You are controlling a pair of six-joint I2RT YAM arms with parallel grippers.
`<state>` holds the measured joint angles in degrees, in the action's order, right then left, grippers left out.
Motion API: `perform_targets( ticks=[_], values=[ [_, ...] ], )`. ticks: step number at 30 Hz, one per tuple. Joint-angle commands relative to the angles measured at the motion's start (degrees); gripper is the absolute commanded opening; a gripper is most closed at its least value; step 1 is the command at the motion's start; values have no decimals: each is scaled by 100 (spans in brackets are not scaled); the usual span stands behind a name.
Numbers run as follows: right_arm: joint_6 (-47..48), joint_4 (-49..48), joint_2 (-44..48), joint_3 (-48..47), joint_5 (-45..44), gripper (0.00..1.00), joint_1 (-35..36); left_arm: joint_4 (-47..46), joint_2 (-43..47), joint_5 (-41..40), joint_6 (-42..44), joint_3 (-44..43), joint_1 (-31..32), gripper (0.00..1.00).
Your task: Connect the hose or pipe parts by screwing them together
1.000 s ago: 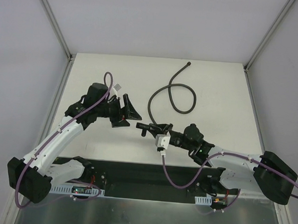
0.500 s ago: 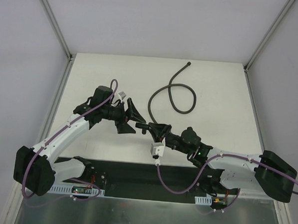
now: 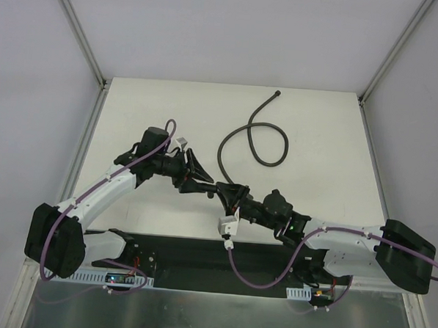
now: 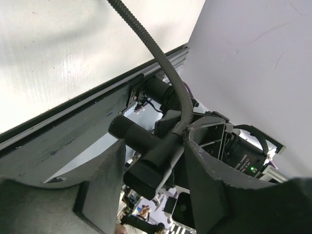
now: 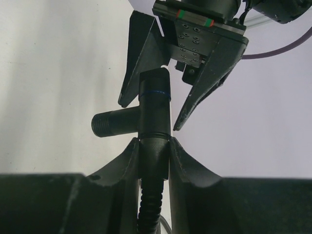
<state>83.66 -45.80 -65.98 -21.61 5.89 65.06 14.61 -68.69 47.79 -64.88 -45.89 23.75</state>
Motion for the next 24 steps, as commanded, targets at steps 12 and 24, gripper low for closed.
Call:
perform_targets(
  ticks=[12, 24],
  values=[
    [-454, 9, -170, -476, -18, 1, 51, -644, 48, 196, 484, -34, -63, 0],
    [-2589, 853, -231, -1170, 605, 1, -265, -1487, 434, -156, 1891, 18, -63, 0]
  ],
)
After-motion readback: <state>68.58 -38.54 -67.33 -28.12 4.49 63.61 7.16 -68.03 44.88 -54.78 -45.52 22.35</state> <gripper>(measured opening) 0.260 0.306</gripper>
